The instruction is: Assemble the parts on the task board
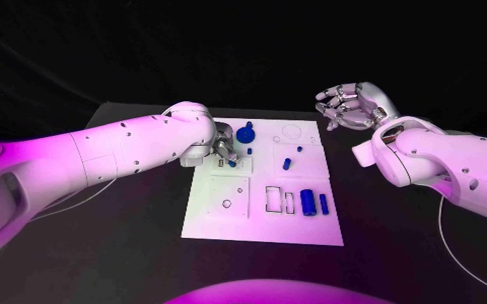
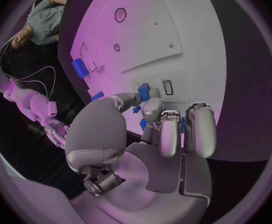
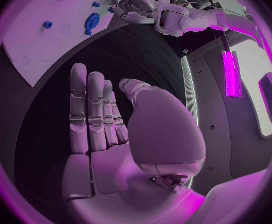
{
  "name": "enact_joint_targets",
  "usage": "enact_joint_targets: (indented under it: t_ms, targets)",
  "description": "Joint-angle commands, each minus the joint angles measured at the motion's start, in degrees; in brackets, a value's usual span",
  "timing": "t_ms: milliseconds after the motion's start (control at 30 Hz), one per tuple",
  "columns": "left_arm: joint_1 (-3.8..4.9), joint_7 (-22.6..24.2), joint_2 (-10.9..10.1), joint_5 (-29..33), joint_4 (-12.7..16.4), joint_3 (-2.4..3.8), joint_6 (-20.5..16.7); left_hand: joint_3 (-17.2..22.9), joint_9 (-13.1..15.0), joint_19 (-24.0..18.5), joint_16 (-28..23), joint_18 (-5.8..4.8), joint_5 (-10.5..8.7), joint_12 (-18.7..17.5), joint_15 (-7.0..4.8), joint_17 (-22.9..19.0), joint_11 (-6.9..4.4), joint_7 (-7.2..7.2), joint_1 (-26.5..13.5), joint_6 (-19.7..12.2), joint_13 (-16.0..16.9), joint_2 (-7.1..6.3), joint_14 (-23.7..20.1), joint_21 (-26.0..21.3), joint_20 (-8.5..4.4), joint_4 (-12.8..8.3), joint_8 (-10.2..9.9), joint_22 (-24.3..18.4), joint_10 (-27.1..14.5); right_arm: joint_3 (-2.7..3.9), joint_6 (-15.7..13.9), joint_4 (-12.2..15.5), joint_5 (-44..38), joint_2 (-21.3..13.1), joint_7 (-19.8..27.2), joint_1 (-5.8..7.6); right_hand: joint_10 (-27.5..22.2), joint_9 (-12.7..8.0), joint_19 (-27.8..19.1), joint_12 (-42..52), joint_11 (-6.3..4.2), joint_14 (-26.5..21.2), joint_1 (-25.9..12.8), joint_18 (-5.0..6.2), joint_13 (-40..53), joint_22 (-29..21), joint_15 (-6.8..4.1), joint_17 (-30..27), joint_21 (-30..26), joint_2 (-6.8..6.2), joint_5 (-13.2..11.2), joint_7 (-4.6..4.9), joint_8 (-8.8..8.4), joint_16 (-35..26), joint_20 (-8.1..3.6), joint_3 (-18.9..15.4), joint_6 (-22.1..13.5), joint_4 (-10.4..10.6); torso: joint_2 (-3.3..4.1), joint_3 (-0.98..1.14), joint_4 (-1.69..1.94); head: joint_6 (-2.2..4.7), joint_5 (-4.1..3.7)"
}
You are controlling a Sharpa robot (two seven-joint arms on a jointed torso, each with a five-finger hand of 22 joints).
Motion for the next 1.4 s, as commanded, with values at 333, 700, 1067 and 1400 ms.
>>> enact_joint_targets:
  t_ms: [333, 700, 1067, 1400]
  targets:
    - [-0.2, 0.18, 0.44, 0.57, -0.29, -0.12, 1.42, 1.25, 0.87, 0.25, 0.2, -1.09, -1.0, 0.17, -0.72, 15.1, -0.43, -2.09, -2.43, 1.72, 0.16, 0.48, 6.06, 0.24, -0.62, -3.94, -0.62, 0.25, 0.26, 0.02, 0.47, 0.21, -0.18, -0.09, 0.26, -0.03, -0.4, -0.08, 0.45, -0.08, 0.03, 0.28, -0.44, 0.67, -0.07, -0.08, 0.15, 0.08, -0.4, -0.08, 0.21, 0.05, 0.24, -0.22, 0.07, 0.2, -0.44, -0.15, 0.01, 0.02, 0.03, 0.03, -0.11]
    - [-0.22, 0.16, 0.5, 0.59, -0.45, -0.13, 1.63, -0.55, 1.01, 0.33, 0.2, -1.12, -1.35, 0.28, -0.8, 15.1, -0.51, -2.21, -3.05, 2.11, 0.28, 0.21, 6.06, 0.29, -0.7, -2.86, -1.0, 0.41, 0.27, 0.02, 0.48, 0.23, -0.18, -0.11, 0.33, -0.03, -0.41, -0.09, 0.48, -0.07, 0.04, 0.29, -0.54, 0.67, -0.09, -0.11, 0.16, 0.14, -0.44, -0.08, 0.2, 0.06, 0.25, -0.28, 0.08, 0.18, -0.46, -0.12, 0.01, 0.0, 0.0, 0.02, -0.16]
    - [-0.23, 0.16, 0.52, 0.59, -0.67, -0.14, 1.42, -4.14, 1.22, 0.49, 0.2, -1.18, -1.39, 0.58, -0.87, 15.1, -0.58, -2.29, -4.49, 2.88, 0.6, 0.0, 6.06, 0.38, -0.77, -0.13, -1.73, 0.72, 0.38, 0.02, 0.54, 0.23, -0.19, -0.15, 0.42, -0.03, -0.4, -0.09, 0.5, -0.05, 0.06, 0.31, -0.71, 0.67, -0.12, -0.15, 0.17, 0.19, -0.49, -0.04, 0.19, 0.07, 0.25, -0.34, 0.08, 0.15, -0.47, -0.03, 0.0, 0.01, 0.06, -0.01, -0.23]
    - [-0.23, 0.15, 0.48, 0.59, -0.88, -0.14, 1.41, -6.36, 1.44, 0.64, 0.2, -1.24, -1.45, 0.6, -0.9, 15.1, -0.62, -2.35, -5.29, 3.38, 0.57, -0.05, 6.06, 0.52, -0.78, 1.7, -2.08, 1.06, 0.41, 0.02, 0.55, 0.24, -0.25, -0.12, 0.49, -0.03, -0.38, -0.1, 0.54, 0.0, 0.07, 0.35, -0.9, 0.66, -0.15, -0.2, 0.19, 0.26, -0.55, 0.0, 0.18, 0.08, 0.26, -0.4, 0.09, 0.11, -0.49, 0.08, 0.02, 0.0, -0.01, -0.1, -0.23]
